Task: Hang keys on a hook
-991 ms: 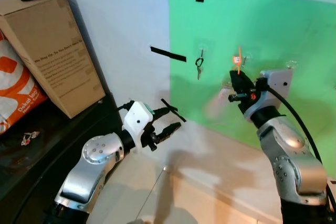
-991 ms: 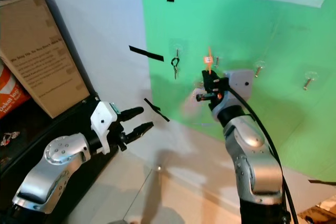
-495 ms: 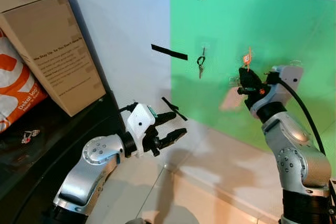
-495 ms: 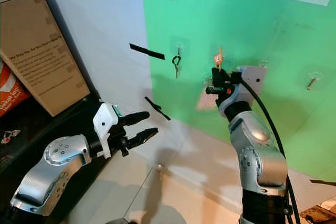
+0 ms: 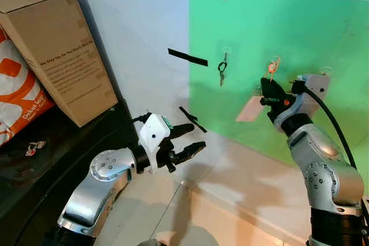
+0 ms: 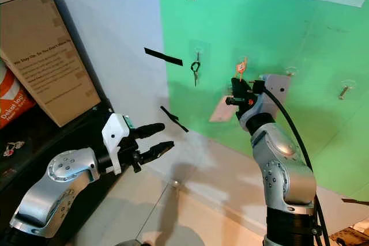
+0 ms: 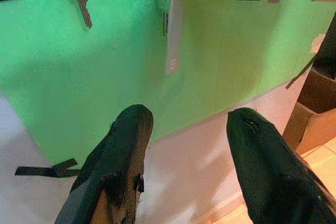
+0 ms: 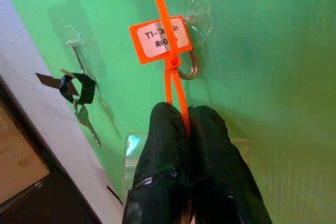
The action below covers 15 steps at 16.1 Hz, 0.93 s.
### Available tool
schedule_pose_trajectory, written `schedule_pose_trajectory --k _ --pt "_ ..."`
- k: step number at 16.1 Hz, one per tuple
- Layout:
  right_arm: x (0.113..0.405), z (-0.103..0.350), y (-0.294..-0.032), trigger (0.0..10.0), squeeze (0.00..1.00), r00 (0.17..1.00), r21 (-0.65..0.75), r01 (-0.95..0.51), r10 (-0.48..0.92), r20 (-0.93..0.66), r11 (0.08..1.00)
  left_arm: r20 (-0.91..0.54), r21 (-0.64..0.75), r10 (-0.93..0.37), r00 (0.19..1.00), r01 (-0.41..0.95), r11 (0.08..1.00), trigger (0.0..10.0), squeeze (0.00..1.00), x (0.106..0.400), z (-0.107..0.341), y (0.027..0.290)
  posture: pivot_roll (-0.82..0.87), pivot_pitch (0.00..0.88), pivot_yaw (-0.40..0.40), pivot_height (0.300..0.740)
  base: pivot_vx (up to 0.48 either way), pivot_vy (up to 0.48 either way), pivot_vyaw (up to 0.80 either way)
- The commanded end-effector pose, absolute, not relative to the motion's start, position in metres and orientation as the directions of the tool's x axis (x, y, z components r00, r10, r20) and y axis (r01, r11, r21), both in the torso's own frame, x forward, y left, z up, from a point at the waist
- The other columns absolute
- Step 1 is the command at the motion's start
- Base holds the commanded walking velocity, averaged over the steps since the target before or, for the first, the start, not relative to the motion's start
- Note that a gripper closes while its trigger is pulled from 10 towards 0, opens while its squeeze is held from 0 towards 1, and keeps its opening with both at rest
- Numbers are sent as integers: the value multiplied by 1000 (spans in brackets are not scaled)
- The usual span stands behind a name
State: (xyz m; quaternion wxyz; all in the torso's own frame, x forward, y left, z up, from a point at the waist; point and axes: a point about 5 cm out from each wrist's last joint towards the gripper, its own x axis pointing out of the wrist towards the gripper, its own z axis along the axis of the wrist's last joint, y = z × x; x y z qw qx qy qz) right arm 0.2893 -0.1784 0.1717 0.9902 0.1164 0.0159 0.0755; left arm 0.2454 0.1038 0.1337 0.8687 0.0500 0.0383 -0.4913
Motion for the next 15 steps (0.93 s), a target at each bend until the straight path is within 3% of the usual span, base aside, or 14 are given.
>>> schedule_pose_trajectory --k 1,2,4,5,9,15 --pt "287 166 -178 10000 0 987 234 -133 150 -55 963 -113 49 -858 502 865 499 10000 0 244 137 104 -81 0 72 740 0 0 0" --pt "287 166 -179 10000 0 988 236 -131 147 -51 963 -111 48 -859 500 866 498 10000 0 244 137 104 -81 0 73 740 0 0 0" --pt "289 168 -182 10000 1000 992 210 -109 119 -35 972 -110 47 -859 500 866 497 10000 0 244 137 103 -81 0 73 740 0 0 0" --pt "289 169 -184 10000 1000 994 174 -101 106 -18 980 -109 47 -859 500 866 498 10000 0 244 138 103 -82 0 73 740 0 0 0" --pt "286 167 -187 10000 1000 992 276 -114 122 -14 954 -112 48 -858 502 865 500 10000 0 245 138 103 -82 0 73 740 0 0 0" --pt "277 166 -188 10000 1000 993 258 -120 122 7 959 -114 44 -855 505 863 504 10000 0 245 137 103 -85 0 74 740 0 0 0"
